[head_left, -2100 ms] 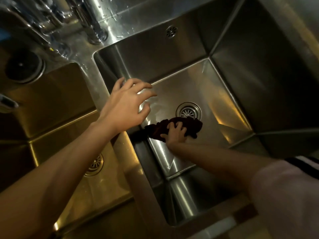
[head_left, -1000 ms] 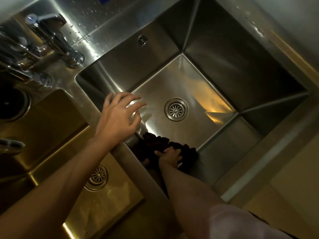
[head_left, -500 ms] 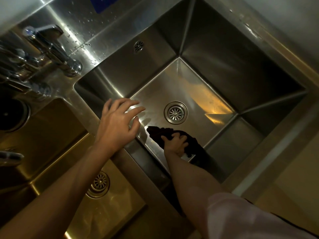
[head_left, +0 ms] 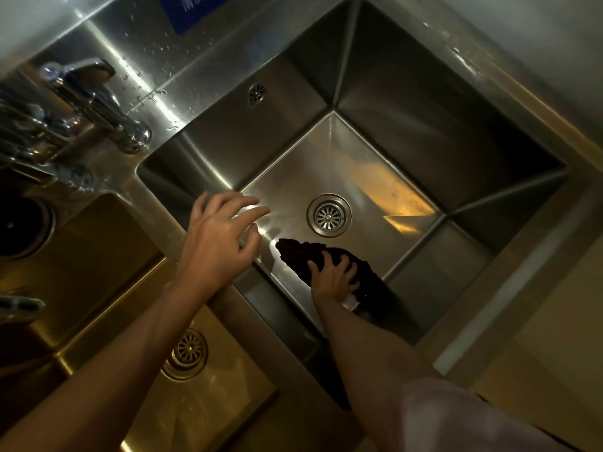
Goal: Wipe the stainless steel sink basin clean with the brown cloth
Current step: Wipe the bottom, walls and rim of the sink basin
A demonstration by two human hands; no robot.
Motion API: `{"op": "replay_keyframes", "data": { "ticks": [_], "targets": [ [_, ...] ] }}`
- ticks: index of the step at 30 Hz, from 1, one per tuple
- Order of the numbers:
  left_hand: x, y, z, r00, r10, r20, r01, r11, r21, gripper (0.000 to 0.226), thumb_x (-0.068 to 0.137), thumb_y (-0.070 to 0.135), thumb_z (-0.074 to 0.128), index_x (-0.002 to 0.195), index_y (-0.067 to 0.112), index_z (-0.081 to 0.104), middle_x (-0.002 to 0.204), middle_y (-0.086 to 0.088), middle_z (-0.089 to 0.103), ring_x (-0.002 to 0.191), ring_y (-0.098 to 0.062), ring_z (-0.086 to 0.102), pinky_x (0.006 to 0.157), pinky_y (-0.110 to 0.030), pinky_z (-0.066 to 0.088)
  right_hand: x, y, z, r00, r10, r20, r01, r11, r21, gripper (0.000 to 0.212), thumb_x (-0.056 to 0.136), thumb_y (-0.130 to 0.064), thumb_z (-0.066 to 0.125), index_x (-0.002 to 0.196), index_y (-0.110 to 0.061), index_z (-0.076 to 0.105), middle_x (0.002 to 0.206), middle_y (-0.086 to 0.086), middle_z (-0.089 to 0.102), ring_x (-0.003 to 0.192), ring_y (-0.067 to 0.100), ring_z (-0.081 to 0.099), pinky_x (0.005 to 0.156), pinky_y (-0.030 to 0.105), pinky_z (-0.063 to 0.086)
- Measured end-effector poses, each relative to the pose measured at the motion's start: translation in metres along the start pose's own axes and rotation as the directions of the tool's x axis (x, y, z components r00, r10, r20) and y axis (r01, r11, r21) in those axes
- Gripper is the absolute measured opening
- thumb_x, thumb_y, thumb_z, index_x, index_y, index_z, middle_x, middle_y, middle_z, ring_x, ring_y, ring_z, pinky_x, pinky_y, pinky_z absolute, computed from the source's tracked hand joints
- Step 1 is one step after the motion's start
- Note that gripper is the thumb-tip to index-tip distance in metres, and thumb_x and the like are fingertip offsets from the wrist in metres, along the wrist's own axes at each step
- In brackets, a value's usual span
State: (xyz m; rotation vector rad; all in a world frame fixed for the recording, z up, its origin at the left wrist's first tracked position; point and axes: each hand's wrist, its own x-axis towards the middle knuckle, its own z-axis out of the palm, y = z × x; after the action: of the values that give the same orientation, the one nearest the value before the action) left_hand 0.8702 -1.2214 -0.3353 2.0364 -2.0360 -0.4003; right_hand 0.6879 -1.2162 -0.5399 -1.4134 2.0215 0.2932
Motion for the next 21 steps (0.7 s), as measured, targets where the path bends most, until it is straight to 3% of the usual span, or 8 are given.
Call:
{"op": "replay_keyframes", "data": {
  "ticks": [7,10,17,21],
  "targets": [
    [0.000,-0.001,0.001,1.000,0.001,0.004,-0.001,1.000,-0.011,0.041,0.087,0.030,0.040,0.116,0.021,0.067,0.117,0.001,0.064,0.119,-0.022,0.051,0.109,-0.055,0.027,-0.017,0.007,0.018,0.984,0.138,0.115,-0.144,0.988,0.053,0.052,0.087,-0.051,0.060,0.131,-0.033,0.040,0.143,0.008,0.024,0.136,0.034,0.016,0.094,0.054,0.042],
    [-0.001,0.000,0.000,1.000,0.005,-0.003,-0.005,1.000,-0.009,0.040,0.087,0.029,0.041,0.116,0.021,0.068,0.117,0.001,0.065,0.119,-0.022,0.050,0.109,-0.054,0.027,-0.021,0.010,0.022,0.985,0.134,0.110,-0.140,0.989,0.047,0.055,0.085,-0.054,0.061,0.128,-0.029,0.039,0.140,0.009,0.025,0.133,0.033,0.020,0.091,0.050,0.046],
    [-0.001,-0.003,0.001,0.999,0.029,-0.014,-0.029,0.999,-0.019,0.041,0.086,0.029,0.041,0.117,0.021,0.067,0.117,0.000,0.065,0.119,-0.023,0.050,0.107,-0.056,0.028,0.004,0.012,0.019,0.990,0.102,-0.096,-0.099,0.995,0.033,0.049,0.088,-0.056,0.054,0.123,-0.024,0.044,0.136,0.009,0.035,0.134,0.032,0.025,0.092,0.050,0.043],
    [0.000,-0.001,0.000,0.999,0.045,0.021,-0.045,0.999,0.001,0.040,0.085,0.026,0.044,0.117,0.021,0.067,0.118,0.000,0.065,0.119,-0.024,0.051,0.107,-0.057,0.028,0.041,0.009,-0.008,0.955,0.212,-0.209,-0.171,0.965,0.198,0.045,0.088,-0.051,0.056,0.122,-0.021,0.048,0.136,0.011,0.037,0.135,0.033,0.026,0.092,0.052,0.041]
  ]
}}
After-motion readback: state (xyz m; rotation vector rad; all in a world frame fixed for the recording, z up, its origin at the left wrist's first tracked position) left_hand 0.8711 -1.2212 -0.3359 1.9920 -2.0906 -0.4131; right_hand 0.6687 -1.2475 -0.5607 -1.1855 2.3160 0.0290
